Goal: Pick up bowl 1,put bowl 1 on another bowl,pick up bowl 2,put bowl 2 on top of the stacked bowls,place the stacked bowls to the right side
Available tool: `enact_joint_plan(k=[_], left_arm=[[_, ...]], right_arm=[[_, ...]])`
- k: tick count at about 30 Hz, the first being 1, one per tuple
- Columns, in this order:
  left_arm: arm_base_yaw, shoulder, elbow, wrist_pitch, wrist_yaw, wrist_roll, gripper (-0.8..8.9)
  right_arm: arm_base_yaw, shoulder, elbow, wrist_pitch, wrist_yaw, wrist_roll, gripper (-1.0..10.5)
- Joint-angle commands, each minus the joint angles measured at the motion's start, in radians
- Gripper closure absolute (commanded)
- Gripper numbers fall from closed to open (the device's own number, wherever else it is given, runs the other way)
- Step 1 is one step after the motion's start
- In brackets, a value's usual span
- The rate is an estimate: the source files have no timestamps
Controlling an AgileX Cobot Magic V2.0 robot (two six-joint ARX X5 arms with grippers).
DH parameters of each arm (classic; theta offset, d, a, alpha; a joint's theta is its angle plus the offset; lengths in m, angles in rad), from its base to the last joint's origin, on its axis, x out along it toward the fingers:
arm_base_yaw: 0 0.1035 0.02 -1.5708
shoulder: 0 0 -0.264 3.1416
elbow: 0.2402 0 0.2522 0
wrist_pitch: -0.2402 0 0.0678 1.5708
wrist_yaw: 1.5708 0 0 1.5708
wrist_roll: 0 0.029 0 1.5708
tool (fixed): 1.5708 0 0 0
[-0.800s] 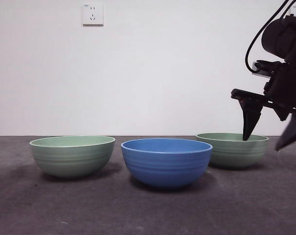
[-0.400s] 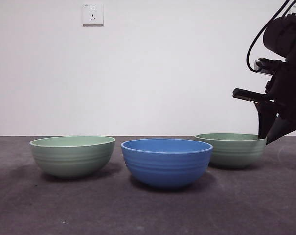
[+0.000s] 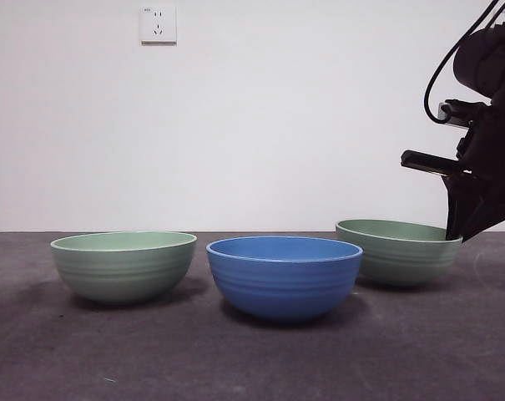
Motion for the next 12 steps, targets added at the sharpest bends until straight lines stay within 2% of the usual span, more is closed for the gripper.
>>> enact_joint_plan(k=[1,5,12], left_arm=[[0.001,0.000,0.002,0.001,-0.001,0.009,1.26],[0.001,0.000,0.002,0.002,-0.001,0.009,1.26],[0.001,0.000,0.002,0.002,0.000,0.009,1.26]], right_arm=[[0.007,-0.057,0.004,0.010,-0.017,-0.002,9.6],[0.032,-0.146,0.005,-0.011,-0.056,-0.003,9.6],[0.140,-0.258,0.005,-0.121,-0.059,-0.055,9.6]])
